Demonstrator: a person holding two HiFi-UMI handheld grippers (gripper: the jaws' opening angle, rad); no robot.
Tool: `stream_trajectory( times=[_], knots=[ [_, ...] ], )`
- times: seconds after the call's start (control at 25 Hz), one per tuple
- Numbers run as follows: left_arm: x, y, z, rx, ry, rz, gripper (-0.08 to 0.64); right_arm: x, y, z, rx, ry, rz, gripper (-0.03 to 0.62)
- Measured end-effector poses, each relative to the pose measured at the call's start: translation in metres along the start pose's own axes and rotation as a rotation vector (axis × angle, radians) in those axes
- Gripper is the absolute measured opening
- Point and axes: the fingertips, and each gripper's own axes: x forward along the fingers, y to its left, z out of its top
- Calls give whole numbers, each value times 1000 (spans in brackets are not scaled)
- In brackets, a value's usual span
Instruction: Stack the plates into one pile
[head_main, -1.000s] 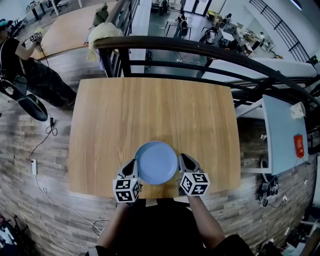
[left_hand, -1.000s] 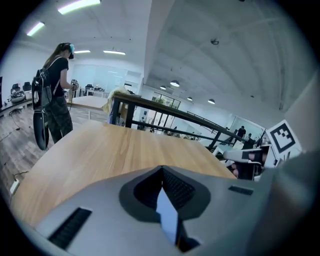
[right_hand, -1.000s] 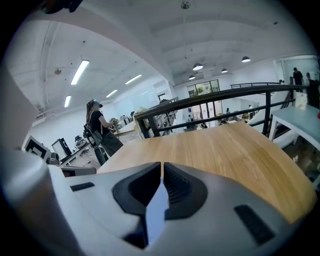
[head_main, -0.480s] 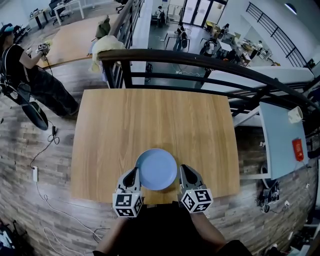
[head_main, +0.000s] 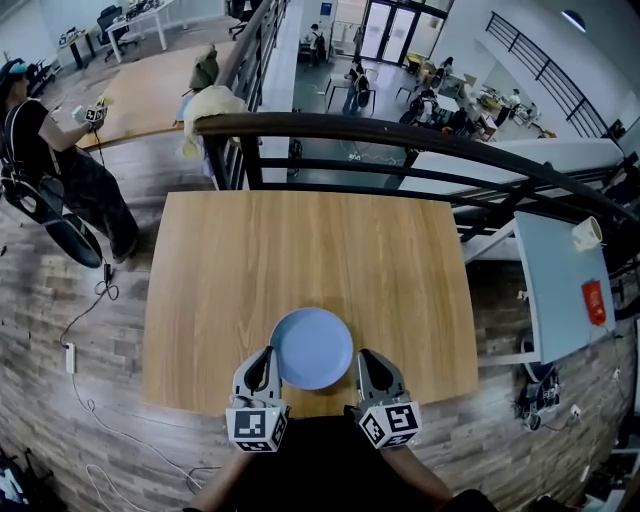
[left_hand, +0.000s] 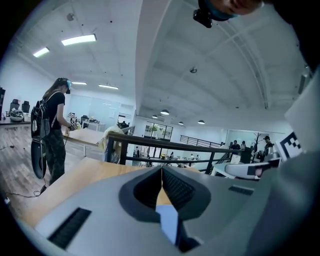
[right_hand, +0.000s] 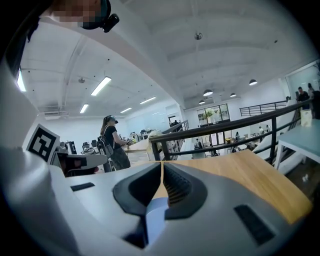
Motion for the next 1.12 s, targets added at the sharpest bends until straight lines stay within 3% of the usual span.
stream_trajectory(
  times=[1.12],
  knots=[
    [0,-1,-3,-2,-13,16,23,3,4,4,-24,10,31,31]
  ],
)
